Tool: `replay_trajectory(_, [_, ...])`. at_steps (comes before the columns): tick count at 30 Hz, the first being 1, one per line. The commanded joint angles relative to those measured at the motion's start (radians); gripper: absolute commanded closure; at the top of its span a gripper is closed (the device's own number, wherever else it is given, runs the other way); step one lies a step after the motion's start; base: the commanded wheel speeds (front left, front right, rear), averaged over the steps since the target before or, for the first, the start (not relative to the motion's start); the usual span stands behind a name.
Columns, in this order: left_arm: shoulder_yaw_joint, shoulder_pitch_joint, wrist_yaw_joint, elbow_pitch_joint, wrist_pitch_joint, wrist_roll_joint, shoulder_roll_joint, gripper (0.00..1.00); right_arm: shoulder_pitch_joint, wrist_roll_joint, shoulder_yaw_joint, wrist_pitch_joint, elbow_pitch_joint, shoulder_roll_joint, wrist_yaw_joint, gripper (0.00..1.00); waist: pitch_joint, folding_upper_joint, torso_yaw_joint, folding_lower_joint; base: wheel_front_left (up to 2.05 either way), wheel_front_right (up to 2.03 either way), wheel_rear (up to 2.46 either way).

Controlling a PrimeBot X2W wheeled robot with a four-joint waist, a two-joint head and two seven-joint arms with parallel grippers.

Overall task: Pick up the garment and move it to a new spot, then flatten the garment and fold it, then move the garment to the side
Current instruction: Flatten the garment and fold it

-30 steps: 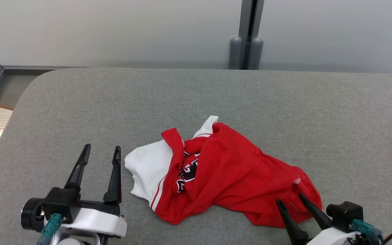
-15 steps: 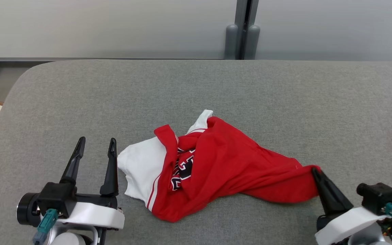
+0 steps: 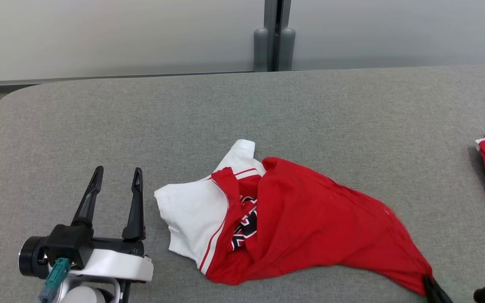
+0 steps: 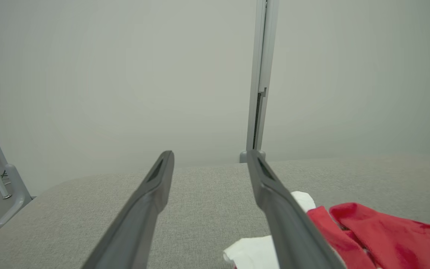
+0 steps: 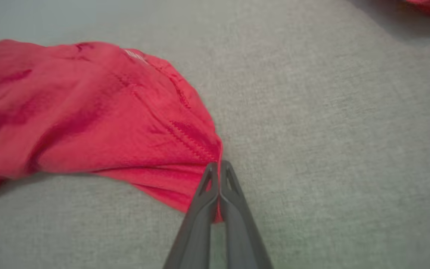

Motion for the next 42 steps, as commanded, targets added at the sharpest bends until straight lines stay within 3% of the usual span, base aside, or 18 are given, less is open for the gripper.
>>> replay_trajectory(1, [0.004, -0.002, -0.002, 0.002, -0.001, 0.001, 0.001, 0.0, 0.009, 0.011, 0.0, -0.009, 0.02, 0.0, -0.001, 1.0, -0.002, 0.0, -0.002, 0.0, 0.0, 0.0, 0.0])
replay_trajectory(3, [0.009, 0.006, 0.003, 0.007, -0.001, 0.001, 0.001, 0.0, 0.007, 0.029, 0.016, -0.019, 0.082, 0.006, -0.001, 1.0, -0.004, 0.0, -0.007, 0.0, 0.0, 0.0, 0.0])
replay_trajectory(4, [0.01, 0.009, 0.005, 0.008, -0.001, 0.001, 0.0, 0.0, 0.002, 0.041, 0.021, -0.023, 0.109, 0.013, -0.001, 0.68, -0.005, 0.0, -0.008, 0.0, 0.0, 0.0, 0.0])
replay_trajectory(5, [0.013, 0.012, 0.008, 0.009, -0.001, 0.0, -0.001, 0.0, -0.007, 0.048, 0.026, -0.037, 0.125, 0.016, -0.001, 0.22, -0.005, 0.0, -0.01, 0.0, 0.0, 0.0, 0.0])
replay_trajectory(6, [0.015, 0.015, 0.01, 0.011, -0.001, -0.001, -0.001, 0.0, -0.019, 0.052, 0.028, -0.052, 0.135, 0.015, -0.001, 0.0, -0.006, 0.0, -0.013, 0.0, 0.0, 0.0, 0.0])
replay_trajectory(10, [0.024, 0.028, 0.019, 0.014, -0.001, -0.005, -0.003, 0.0, -0.07, 0.045, 0.036, -0.117, 0.118, -0.003, -0.001, 0.0, -0.011, 0.0, -0.022, 0.0, 0.0, 0.0, 0.0])
replay_trajectory(16, [0.031, 0.052, 0.024, 0.02, -0.001, -0.01, -0.009, 0.0, -0.12, -0.02, 0.023, -0.157, -0.019, -0.041, -0.001, 0.0, -0.037, 0.0, -0.031, 0.0, 0.0, 0.0, 0.0])
replay_trajectory(29, [0.027, 0.122, 0.006, 0.063, -0.001, -0.023, -0.013, 0.0, -0.04, -0.165, 0.039, 0.039, -0.369, -0.037, -0.001, 0.0, -0.134, 0.0, -0.034, 0.0, 0.0, 0.0, 0.0])
replay_trajectory(42, [0.013, 0.132, 0.0, 0.085, 0.004, -0.028, -0.006, 0.0, 0.035, -0.173, 0.026, 0.094, -0.449, 0.006, -0.001, 0.0, -0.141, 0.0, -0.035, 0.0, 0.0, 0.0, 0.0])
